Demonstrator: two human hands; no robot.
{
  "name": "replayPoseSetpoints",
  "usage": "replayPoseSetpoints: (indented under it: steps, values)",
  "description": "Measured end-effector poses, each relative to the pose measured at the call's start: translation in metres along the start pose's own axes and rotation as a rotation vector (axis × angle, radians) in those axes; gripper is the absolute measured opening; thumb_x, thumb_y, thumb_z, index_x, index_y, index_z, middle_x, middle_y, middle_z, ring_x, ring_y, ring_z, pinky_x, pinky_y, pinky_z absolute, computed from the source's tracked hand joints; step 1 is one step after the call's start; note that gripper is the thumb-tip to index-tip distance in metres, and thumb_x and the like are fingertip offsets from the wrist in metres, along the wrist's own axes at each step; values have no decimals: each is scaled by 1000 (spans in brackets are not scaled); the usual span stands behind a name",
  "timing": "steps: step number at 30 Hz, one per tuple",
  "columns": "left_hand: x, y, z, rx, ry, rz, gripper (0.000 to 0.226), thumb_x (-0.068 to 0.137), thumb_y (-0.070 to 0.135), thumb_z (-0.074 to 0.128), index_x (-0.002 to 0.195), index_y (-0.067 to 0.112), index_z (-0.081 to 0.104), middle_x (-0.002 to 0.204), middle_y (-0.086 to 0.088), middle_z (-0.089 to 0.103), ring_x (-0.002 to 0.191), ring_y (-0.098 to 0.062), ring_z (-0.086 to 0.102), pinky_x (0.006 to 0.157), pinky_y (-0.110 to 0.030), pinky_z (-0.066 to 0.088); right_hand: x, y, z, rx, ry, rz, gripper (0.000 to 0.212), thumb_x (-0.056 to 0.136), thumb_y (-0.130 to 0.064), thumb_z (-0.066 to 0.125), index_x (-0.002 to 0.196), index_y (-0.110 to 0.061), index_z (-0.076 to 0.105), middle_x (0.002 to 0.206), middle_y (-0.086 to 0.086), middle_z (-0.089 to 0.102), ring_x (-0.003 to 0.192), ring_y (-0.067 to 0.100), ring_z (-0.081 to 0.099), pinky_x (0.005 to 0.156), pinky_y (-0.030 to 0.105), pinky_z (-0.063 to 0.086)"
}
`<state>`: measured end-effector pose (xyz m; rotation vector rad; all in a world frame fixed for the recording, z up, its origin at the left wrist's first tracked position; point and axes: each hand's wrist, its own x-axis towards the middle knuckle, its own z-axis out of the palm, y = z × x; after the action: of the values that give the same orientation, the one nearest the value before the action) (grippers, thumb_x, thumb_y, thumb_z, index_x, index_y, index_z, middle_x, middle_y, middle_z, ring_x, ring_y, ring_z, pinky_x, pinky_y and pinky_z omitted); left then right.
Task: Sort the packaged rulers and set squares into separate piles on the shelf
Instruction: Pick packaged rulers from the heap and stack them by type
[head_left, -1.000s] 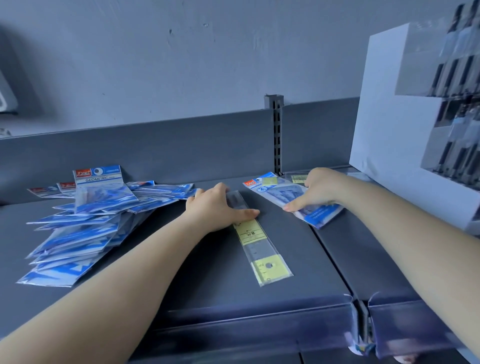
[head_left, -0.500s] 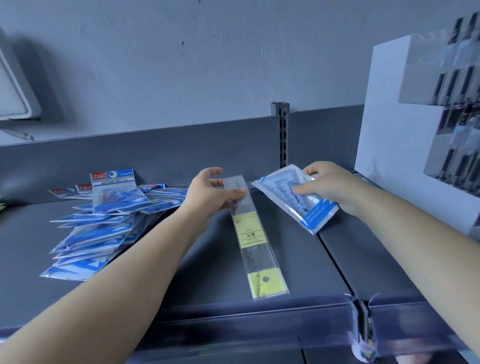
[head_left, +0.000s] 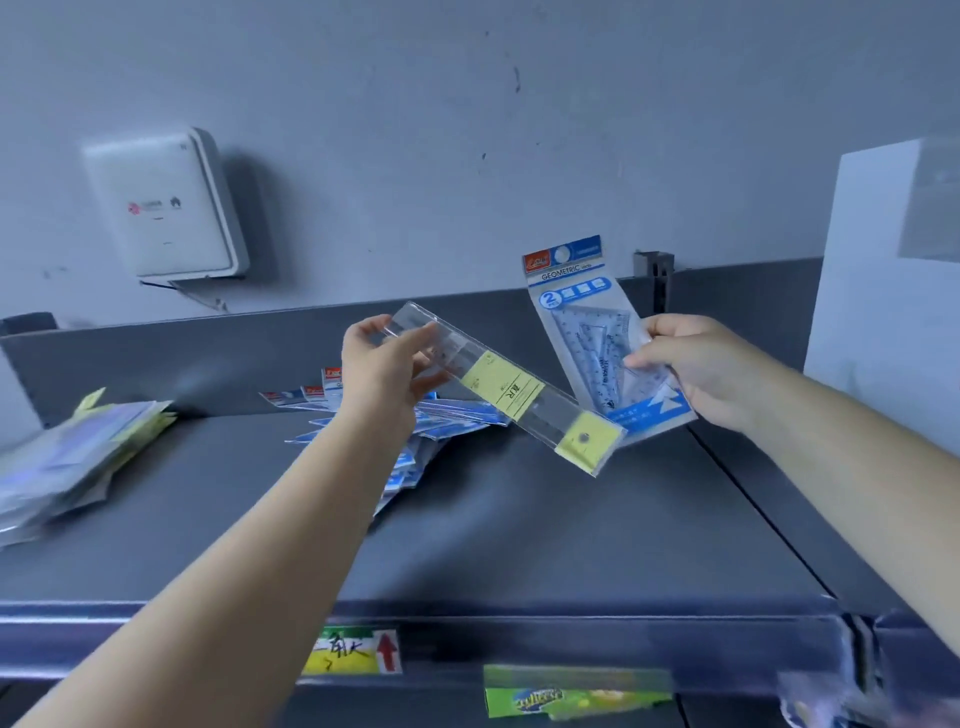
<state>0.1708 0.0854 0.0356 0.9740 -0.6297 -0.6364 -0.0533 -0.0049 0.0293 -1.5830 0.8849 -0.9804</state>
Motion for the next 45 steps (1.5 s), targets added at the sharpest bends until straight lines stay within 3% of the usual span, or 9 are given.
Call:
replayPoseSetpoints:
  steps: [8, 12, 16, 20, 25, 34, 37, 41, 45]
  values:
    - [37, 57, -88, -65, 168, 111, 37, 84, -7, 60, 104, 13, 36, 86, -11, 54, 64, -17, 55, 47, -27, 56, 20, -29, 95, 58, -76, -38, 18, 84, 7, 58, 85, -11, 61, 83, 7, 68, 64, 13, 66, 52, 21, 56]
    - [52, 77, -131, -82, 269, 158, 36, 84, -6, 60, 83, 17, 32, 81, -8, 51, 56, -14, 53, 44, -25, 55, 41, -39, 140, 63, -30, -36, 27, 82, 3, 63, 107, -6, 60, 105, 13, 66, 78, 19, 64, 72, 30, 56]
    - [65, 89, -177, -27, 339, 212, 40, 82, -4, 64, 104, 13, 36, 99, -12, 50, 60, -15, 56, 47, -24, 54, 54, -41, 185, -439, 24, -54, 61, 80, -15, 71, 134, -10, 44, 133, 8, 49, 116, 24, 51, 99, 39, 45]
    - [73, 106, -223, -7, 328, 235, 31, 82, -4, 66, 98, 17, 50, 96, -11, 53, 67, -19, 63, 47, -21, 53, 53, -52, 247, -550, -57, -258, 38, 79, -13, 71, 115, -11, 58, 110, 4, 60, 99, 19, 57, 84, 29, 43]
    - [84, 135, -288, -80, 383, 198, 32, 83, -8, 63, 70, 13, 43, 58, 0, 56, 51, -18, 67, 53, -25, 57, 52, -63, 335, -596, -201, -357, 21, 78, -13, 70, 97, -17, 63, 96, -2, 62, 85, 14, 57, 77, 24, 42]
    - [117, 148, -382, -261, 606, 155, 29, 84, -10, 59, 74, 9, 41, 77, -11, 56, 68, -21, 63, 74, -33, 58, 58, -64, 444, -599, -316, -333, 19, 81, -15, 68, 99, -16, 64, 98, -3, 60, 85, 14, 55, 57, 18, 38]
    - [122, 135, -392, -31, 554, 113, 30, 78, -13, 61, 81, 11, 43, 88, -11, 56, 71, -19, 58, 78, -29, 55, 60, -61, 461, -638, -327, -330, 21, 81, -16, 67, 102, -17, 63, 100, -4, 59, 88, 14, 55, 59, 19, 38]
    - [121, 131, -405, 601, 461, 142, 55, 75, -3, 69, 122, 10, 44, 110, -2, 49, 84, -14, 52, 69, -23, 39, 61, -57, 471, -717, -304, -366, 26, 81, -15, 66, 107, -14, 61, 98, -3, 58, 89, 15, 54, 62, 20, 40]
    - [119, 131, -404, 854, 345, 196, 45, 79, 5, 66, 120, 12, 50, 112, -1, 53, 92, -16, 51, 73, -27, 41, 60, -53, 465, -825, -275, -428, 25, 84, -16, 62, 108, -14, 60, 97, -5, 56, 89, 14, 51, 70, 24, 40]
